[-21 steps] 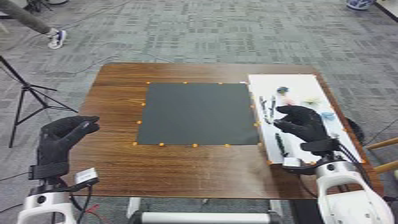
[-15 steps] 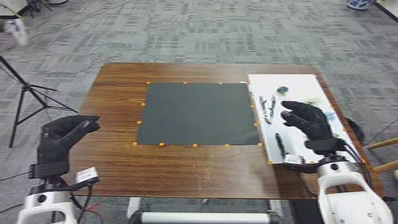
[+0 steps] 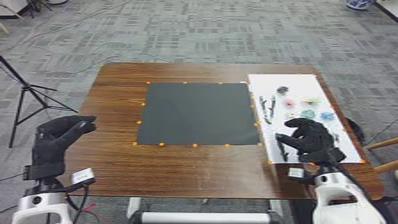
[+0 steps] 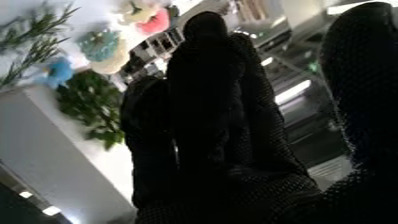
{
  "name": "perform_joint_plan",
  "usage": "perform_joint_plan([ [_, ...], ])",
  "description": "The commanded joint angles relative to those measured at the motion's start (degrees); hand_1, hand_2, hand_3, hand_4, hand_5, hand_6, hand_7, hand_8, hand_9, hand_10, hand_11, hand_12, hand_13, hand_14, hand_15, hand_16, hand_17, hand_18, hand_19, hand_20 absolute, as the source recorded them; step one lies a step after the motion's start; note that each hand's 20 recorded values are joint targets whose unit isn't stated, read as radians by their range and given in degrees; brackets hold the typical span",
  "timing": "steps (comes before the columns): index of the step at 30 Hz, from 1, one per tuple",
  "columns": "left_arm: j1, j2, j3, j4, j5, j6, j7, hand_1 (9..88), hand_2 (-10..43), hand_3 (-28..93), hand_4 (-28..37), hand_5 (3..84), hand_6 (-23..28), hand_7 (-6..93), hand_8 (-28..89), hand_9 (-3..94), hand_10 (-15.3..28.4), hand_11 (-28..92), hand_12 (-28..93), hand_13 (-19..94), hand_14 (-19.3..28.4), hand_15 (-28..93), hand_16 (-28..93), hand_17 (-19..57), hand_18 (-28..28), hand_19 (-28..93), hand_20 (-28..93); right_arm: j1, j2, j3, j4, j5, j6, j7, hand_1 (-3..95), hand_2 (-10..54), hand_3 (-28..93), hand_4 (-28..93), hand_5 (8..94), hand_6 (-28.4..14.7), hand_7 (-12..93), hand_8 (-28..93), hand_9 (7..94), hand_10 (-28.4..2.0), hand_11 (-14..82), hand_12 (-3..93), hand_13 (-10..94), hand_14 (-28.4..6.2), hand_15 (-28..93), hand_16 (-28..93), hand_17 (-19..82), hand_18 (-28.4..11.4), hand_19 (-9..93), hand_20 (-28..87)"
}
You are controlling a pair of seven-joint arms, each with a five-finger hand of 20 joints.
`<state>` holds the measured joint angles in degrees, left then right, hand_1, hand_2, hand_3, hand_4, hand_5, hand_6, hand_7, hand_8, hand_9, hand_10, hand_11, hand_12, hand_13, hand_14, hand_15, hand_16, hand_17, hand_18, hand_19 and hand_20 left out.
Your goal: Arrange flowers
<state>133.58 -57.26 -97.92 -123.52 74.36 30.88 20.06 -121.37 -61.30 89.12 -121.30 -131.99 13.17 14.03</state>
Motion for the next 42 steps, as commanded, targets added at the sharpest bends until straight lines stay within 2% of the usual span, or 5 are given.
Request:
perform_joint_plan([
  [1,1.17,-1.06,-0.64,-1.06,1.03,-0.70,-1.44,32.4,-5.8,65,-18.7,62.8,1.0,27.4,-9,64.4,13.4,31,19,52,17.9,42,3,11.4,14.8,29,32,0.81,4.53,-3.22,3.97,-11.87,-3.98,2.32,37.5,-9.5,64,-18,55.7,-4.6,23,-4,69.6,-14.1,30.2,29.9,83,-6.3,55,33,56,-14.8,93,45],
  [14,2.00,-2.21,-0.68,-1.24,1.26,-1.42,-2.31,32.6,-5.9,65,-18.4,62.9,0.7,27.0,-9,64.2,13.5,31,19,53,18.3,42,3,11.7,15.0,31,33,6.23,5.82,-9.87,9.20,-15.57,-10.16,9.40,46.5,-9.5,64,-20,50.5,-4.4,37,-6,72.5,-13.2,37.9,39.0,88,-3.8,54,35,61,-11.6,93,47],
  [18,2.93,-1.90,-1.53,-1.90,0.27,-1.08,-2.26,32.7,-5.9,65,-18.3,62.9,0.7,26.9,-9,64.2,13.5,31,19,52,18.3,42,3,11.7,15.0,31,33,11.11,6.94,-11.58,6.36,-13.27,-28.18,11.53,57.9,-9.5,54,-17,45.7,-3.4,50,-9,75.2,-12.0,38.3,56.0,89,-2.7,57,37,63,-11.5,93,53],
  [24,2.83,-1.76,-2.11,-2.37,0.05,-1.66,-2.38,32.7,-6.1,65,-18.4,62.7,0.7,26.9,-9,63.8,13.5,31,19,52,18.3,42,3,11.7,15.0,31,33,18.14,8.51,-12.81,4.83,-3.50,-44.06,13.54,61.0,-9.5,49,-13,52.3,-3.7,40,18,77.6,-11.4,32.6,58.8,88,-2.9,58,40,62,-11.3,93,54],
  [42,3.10,-1.27,-2.55,-2.53,-3.78,-3.13,-2.41,32.9,-5.7,64,-18.0,62.3,1.3,26.1,-9,63.2,14.0,30,19,51,18.8,42,3,11.9,14.9,30,33,19.84,8.17,-7.37,4.37,20.14,-35.73,14.60,68.1,-9.5,51,-5,65.3,-3.9,36,28,89.0,-11.2,26.7,48.7,94,-2.4,54,34,71,-5.1,92,40],
])
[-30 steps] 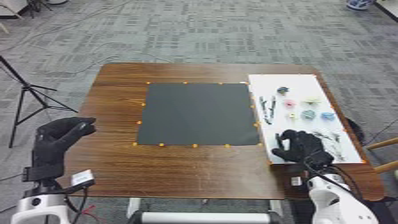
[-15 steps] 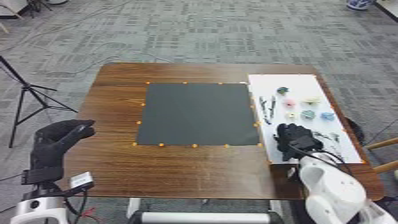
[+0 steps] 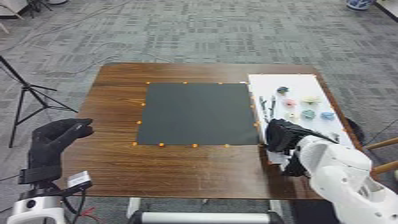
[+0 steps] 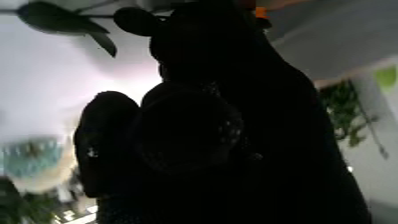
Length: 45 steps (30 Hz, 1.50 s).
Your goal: Arrange flowers
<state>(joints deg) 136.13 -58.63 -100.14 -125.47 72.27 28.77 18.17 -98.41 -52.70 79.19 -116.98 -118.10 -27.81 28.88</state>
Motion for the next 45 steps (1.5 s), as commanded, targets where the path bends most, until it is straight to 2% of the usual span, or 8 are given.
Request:
perform_joint_plan([
  [1,0.68,0.11,-0.37,-0.61,-1.73,-1.02,-0.53,33.0,-5.7,64,-18.0,62.2,1.4,26.0,-9,63.2,14.0,30,19,51,18.8,42,3,11.9,14.9,30,33,-3.05,-0.47,3.19,-0.27,7.74,6.27,-0.32,68.0,-9.5,51,-5,65.4,-4.0,36,28,89.0,-11.2,26.8,48.5,94,-2.4,53,34,71,-5.0,92,40],
  [8,1.18,1.49,-0.84,-0.78,-2.42,-0.77,-0.89,32.9,-5.7,64,-18.0,62.1,1.4,25.9,-8,63.1,14.0,30,19,51,18.8,42,3,11.7,15.0,30,33,-0.79,0.69,5.04,-3.98,13.88,10.89,-2.65,66.6,-9.5,53,-3,65.1,-4.6,40,26,89.8,-10.7,27.5,46.9,94,-2.2,55,30,72,-4.6,91,40],
  [14,0.77,5.64,-3.11,1.04,-0.59,-2.41,-3.26,32.8,-5.4,64,-18.2,62.1,1.3,26.0,-8,62.9,14.0,30,19,51,18.8,42,3,11.3,15.1,30,33,2.21,0.57,5.99,-5.36,13.45,5.44,-3.24,66.1,-9.5,54,-2,64.4,-5.0,42,24,89.8,-10.6,28.2,46.9,94,-2.1,56,29,73,-4.4,92,40],
  [21,1.59,4.65,-3.78,0.48,-0.58,-2.81,-3.06,32.5,-5.5,64,-18.2,61.9,1.3,26.2,-9,62.7,13.9,30,19,51,18.5,42,3,10.5,15.3,30,33,-4.16,3.30,7.20,-6.67,-1.65,1.78,-8.19,56.1,-9.5,53,0,57.1,-4.6,45,22,83.4,-11.1,21.4,51.3,91,-3.7,50,38,67,-6.8,93,45],
  [23,1.90,4.45,-3.80,0.51,-0.09,-3.27,-3.22,32.3,-5.6,65,-18.1,61.8,1.2,26.2,-9,62.6,13.9,30,19,51,18.6,42,3,10.3,15.3,30,33,-5.94,4.10,7.91,-7.09,-2.65,1.37,-8.39,49.9,-9.5,57,-3,56.6,-5.2,38,19,77.8,-12.8,24.4,45.4,90,-4.0,50,38,66,-7.7,93,46],
  [25,1.69,4.15,-3.92,0.62,0.69,-3.98,-3.62,32.2,-5.9,65,-18.0,61.7,1.2,26.1,-9,62.4,13.9,30,19,50,18.6,42,3,10.1,15.3,30,33,-6.95,4.88,8.33,-7.45,-5.06,-0.01,-8.85,40.9,-9.5,61,-6,56.1,-6.2,31,-4,71.5,-16.2,26.6,31.5,88,-4.8,50,38,65,-8.9,93,47],
  [28,1.05,4.01,-3.39,0.59,1.30,-3.90,-4.04,32.1,-6.0,65,-18.0,61.6,1.1,25.9,-9,61.9,13.9,30,19,50,18.6,42,3,10.0,15.4,31,33,-8.04,5.80,8.89,-7.98,-6.00,-1.93,-9.08,36.9,-9.5,59,-5,54.0,-6.9,24,-4,68.9,-17.8,22.7,29.2,88,-5.2,50,37,64,-9.1,93,47],
  [45,0.74,2.76,-2.34,0.50,2.16,-5.75,-4.55,32.0,-6.4,65,-17.9,61.1,0.7,25.2,-9,60.6,14.0,29,19,50,18.7,42,4,10.1,15.6,32,33,-14.65,8.08,4.44,-5.65,-17.49,6.85,-9.46,37.9,-9.5,61,-10,47.5,-7.3,29,-3,63.9,-18.1,26.1,32.7,87,-5.1,54,37,64,-9.5,93,48],
])
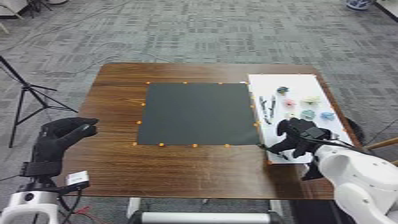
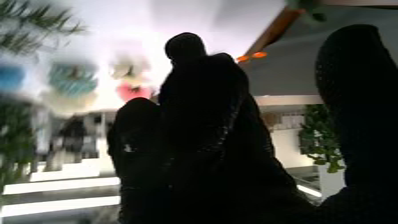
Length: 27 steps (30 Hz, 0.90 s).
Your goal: Arrange flowers
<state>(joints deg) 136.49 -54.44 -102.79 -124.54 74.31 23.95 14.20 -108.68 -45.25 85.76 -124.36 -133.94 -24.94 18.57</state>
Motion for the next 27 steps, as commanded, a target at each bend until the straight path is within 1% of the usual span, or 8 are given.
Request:
perform_joint_plan([
  [1,0.48,-1.47,0.29,-0.46,0.06,-0.78,-0.61,32.0,-6.4,65,-17.9,61.1,0.7,25.2,-9,60.6,14.1,29,19,50,18.6,42,4,10.1,15.6,32,33,-4.65,0.59,-2.78,2.20,-2.63,5.14,0.77,38.3,-9.5,62,-11,46.7,-7.3,30,-3,63.0,-18.0,28.2,34.0,87,-5.0,54,37,64,-9.4,93,48],
  [9,0.28,-1.43,-0.04,-0.60,-0.51,-0.84,-0.34,32.2,-6.4,64,-18.0,61.0,0.7,25.1,-9,60.6,14.1,29,19,50,18.9,42,4,10.2,15.6,31,33,-4.40,2.39,-8.39,5.96,-6.51,15.69,1.78,45.3,-9.5,63,-14,43.2,-7.3,47,-7,64.8,-15.5,44.3,40.5,89,-3.3,58,37,67,-8.0,93,53],
  [11,0.33,-1.58,0.00,-0.66,-0.30,-1.18,-0.44,32.1,-6.4,65,-17.9,61.1,0.7,24.9,-9,60.6,14.1,29,19,50,18.9,42,4,10.3,15.6,31,33,-4.29,2.62,-9.55,7.05,-5.75,18.56,2.39,49.3,-9.5,61,-14,42.9,-7.1,51,-9,66.6,-15.0,44.9,47.7,90,-2.9,59,37,68,-7.8,93,54],
  [14,0.52,-1.74,0.07,-0.66,-0.33,-1.36,-0.42,32.1,-6.5,65,-17.8,61.0,0.7,25.0,-9,60.6,14.1,29,19,50,19.0,42,4,10.3,15.6,31,33,-4.32,2.17,-9.40,7.55,-3.86,17.45,3.00,60.4,-9.5,52,-13,43.9,-6.7,59,-10,72.9,-13.2,43.3,57.7,91,-2.0,59,38,70,-7.2,93,56],
  [16,0.83,-1.95,-0.07,-0.82,-0.56,-1.31,-0.47,32.1,-6.5,65,-17.8,61.0,0.7,24.9,-9,60.5,14.1,29,19,50,19.0,42,4,10.2,15.6,31,33,-4.45,1.79,-8.94,7.57,-2.59,15.72,3.29,66.2,-9.5,47,-10,44.0,-6.1,55,18,78.3,-11.3,38.0,58.2,93,-1.7,58,37,71,-6.3,93,54],
  [18,0.89,-1.93,-0.14,-0.89,-1.00,-1.29,-0.39,32.2,-6.3,64,-17.8,60.9,0.8,24.9,-9,60.5,14.2,29,19,50,19.0,42,4,10.3,15.6,31,33,-4.85,1.46,-7.98,7.34,-0.76,14.30,3.28,70.7,-9.5,42,-7,49.0,-4.6,51,27,84.7,-10.5,32.7,52.0,94,-1.7,57,34,71,-5.2,93,48],
  [22,0.81,-1.71,-0.08,-0.89,-1.81,-1.06,-0.33,32.2,-6.3,64,-17.8,60.8,0.8,24.8,-9,60.2,14.3,29,19,50,19.0,42,4,10.3,15.6,31,33,-4.56,1.08,-6.97,7.37,4.36,13.79,3.27,71.3,-9.5,44,-6,62.7,-3.6,37,29,90.9,-10.8,24.8,42.6,94,-2.0,56,29,72,-4.4,93,43],
  [27,0.71,-1.86,-0.19,-0.94,-1.56,-1.82,-0.60,32.1,-6.3,64,-17.7,60.7,0.8,24.7,-9,60.1,14.4,29,19,50,19.0,42,4,10.3,15.6,31,33,-2.95,-0.09,-5.28,7.43,14.35,12.35,4.42,69.9,-9.5,47,-5,65.6,-3.4,38,28,92.1,-11.1,24.0,41.2,94,-2.0,56,28,73,-4.5,93,41],
])
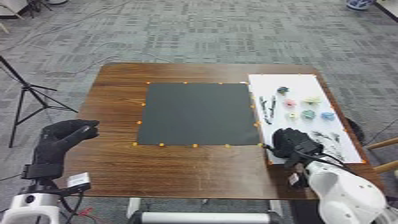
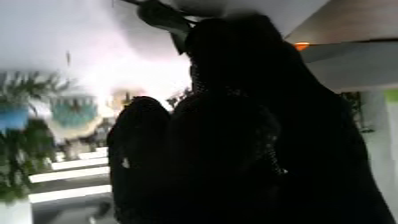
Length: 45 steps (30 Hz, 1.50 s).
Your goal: Arrange flowers
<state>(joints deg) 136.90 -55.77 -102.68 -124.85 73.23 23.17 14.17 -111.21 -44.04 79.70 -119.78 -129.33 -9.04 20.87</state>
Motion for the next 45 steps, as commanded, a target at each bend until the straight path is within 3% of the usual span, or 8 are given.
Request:
perform_joint_plan([
  [1,0.22,-0.47,-0.21,-0.63,-0.59,-0.91,-0.63,32.2,-6.2,64,-17.8,60.7,0.9,24.7,-9,60.1,14.4,29,19,50,19.0,42,4,10.3,15.7,31,33,0.00,-1.51,1.20,2.95,12.09,-3.69,2.35,69.9,-9.5,48,-5,65.7,-3.4,38,27,92.2,-11.2,24.1,41.0,94,-2.0,56,28,73,-4.5,93,40],
  [11,-0.09,0.05,-0.88,-0.65,-4.37,-1.67,-0.39,32.1,-6.0,64,-17.8,60.5,1.2,24.3,-8,59.8,14.4,29,19,49,19.0,42,4,10.3,15.6,31,33,5.02,-2.24,6.49,0.73,32.95,0.58,3.84,69.3,-9.5,50,-2,66.0,-4.8,35,28,92.0,-12.2,25.9,38.5,94,-2.0,56,26,74,-3.6,91,38],
  [19,-0.01,-0.09,-0.76,-0.69,-3.71,-1.90,-0.77,32.0,-5.8,64,-17.7,60.1,1.1,24.2,-8,59.5,14.4,29,19,49,19.0,42,4,10.3,15.6,31,33,3.49,-1.38,9.12,-1.27,27.42,-0.71,1.78,68.2,-9.5,52,-1,64.4,-5.2,40,26,91.7,-12.3,27.5,38.4,94,-1.8,57,26,74,-3.7,91,40],
  [26,0.03,-0.06,-1.21,-0.85,-2.98,-2.45,-1.29,31.9,-5.8,64,-17.5,60.0,1.1,24.0,-8,59.2,14.3,29,19,49,18.9,42,4,10.2,15.6,31,33,-2.24,0.96,10.40,-4.03,10.41,-3.76,-3.09,55.5,-9.5,48,2,57.9,-5.2,42,25,84.2,-11.9,23.7,43.1,94,-3.1,50,35,71,-5.3,92,43],
  [27,-0.31,0.07,-1.17,-0.62,-2.96,-2.82,-1.18,31.9,-5.9,64,-17.5,60.0,1.1,24.0,-8,59.2,14.3,29,19,49,18.9,42,4,10.2,15.6,31,33,-3.13,1.05,10.91,-4.43,8.97,-4.51,-3.09,51.5,-9.5,52,-1,57.5,-5.6,40,23,82.1,-12.9,26.5,39.1,94,-3.2,49,36,70,-5.5,92,44],
  [29,-0.24,0.01,-1.32,-0.70,-2.51,-3.05,-1.47,31.9,-5.9,64,-17.5,59.9,1.0,24.1,-8,59.2,14.3,29,19,49,19.0,42,4,10.1,15.6,31,33,-4.06,1.03,11.07,-4.40,8.21,-4.60,-3.24,42.4,-9.5,60,-5,56.1,-6.4,41,-3,76.8,-15.2,30.1,31.0,93,-3.6,49,38,69,-6.1,92,44],
  [33,-0.14,-0.08,-1.55,-0.81,-1.95,-3.53,-1.70,31.7,-6.2,64,-17.4,59.5,0.8,24.1,-8,58.9,14.3,29,19,49,19.0,42,4,9.9,15.7,31,33,-5.65,0.45,11.89,-4.58,6.51,-6.84,-3.41,37.3,-9.5,59,-5,54.1,-7.2,36,-7,72.2,-17.0,26.9,29.4,92,-4.2,49,38,68,-7.0,93,45],
  [45,-0.42,0.09,-1.16,-0.72,-1.66,-3.82,-1.59,31.8,-6.4,65,-17.6,59.2,0.5,24.2,-9,58.5,14.4,29,19,48,19.0,42,4,9.8,15.7,31,33,-8.37,0.30,6.19,-0.65,-2.47,2.68,-3.82,41.4,-9.5,60,-9,50.9,-7.1,40,-5,71.7,-15.7,30.7,31.3,92,-3.9,51,37,68,-7.3,93,45],
])
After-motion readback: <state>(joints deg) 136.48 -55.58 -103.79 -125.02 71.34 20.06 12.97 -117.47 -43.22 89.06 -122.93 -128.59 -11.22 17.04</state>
